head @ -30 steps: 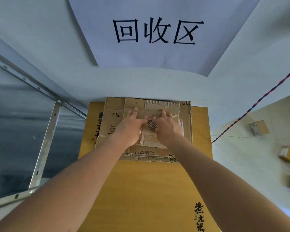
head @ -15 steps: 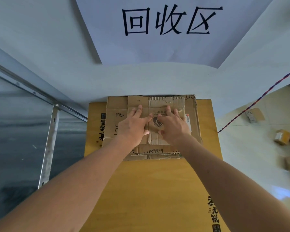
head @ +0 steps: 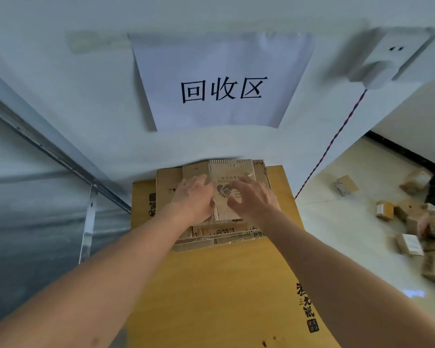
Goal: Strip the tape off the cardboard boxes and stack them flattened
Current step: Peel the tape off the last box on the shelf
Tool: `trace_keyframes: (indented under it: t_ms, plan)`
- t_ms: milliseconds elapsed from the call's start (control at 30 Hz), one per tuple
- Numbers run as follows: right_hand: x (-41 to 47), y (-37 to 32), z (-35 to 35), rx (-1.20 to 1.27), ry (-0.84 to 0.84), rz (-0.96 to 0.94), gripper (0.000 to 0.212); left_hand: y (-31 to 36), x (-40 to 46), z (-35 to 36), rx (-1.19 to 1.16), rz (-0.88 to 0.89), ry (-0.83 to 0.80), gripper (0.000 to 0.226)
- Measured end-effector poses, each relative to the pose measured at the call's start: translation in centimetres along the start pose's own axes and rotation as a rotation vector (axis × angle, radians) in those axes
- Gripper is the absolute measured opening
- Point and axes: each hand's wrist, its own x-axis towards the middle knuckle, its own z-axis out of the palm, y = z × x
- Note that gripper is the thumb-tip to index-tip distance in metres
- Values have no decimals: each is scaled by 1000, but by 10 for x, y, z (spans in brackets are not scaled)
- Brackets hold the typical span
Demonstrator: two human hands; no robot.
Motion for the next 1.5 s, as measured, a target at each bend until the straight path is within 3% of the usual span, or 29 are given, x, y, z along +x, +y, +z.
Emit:
trace_keyframes:
  t_ms: [267, 567, 967, 1267, 1500]
  plan:
    - [-71, -26, -71, -76, 108, -125, 57, 28, -85, -66, 22, 15, 195, 54]
    - [-180, -51, -141, -157, 196, -376, 74, 83, -226, -113, 42, -211, 392, 64]
    - [-327, -109, -189, -153, 284, -731, 68, 151, -417, -138, 149, -444, 622, 62]
    - [-391, -225, -194, -119, 322, -913, 65, 107, -543, -152, 151, -548, 770, 59]
    - [-431, -363, -163, -55, 353, -1085, 50, 13, -654, -152, 155, -631, 839, 52]
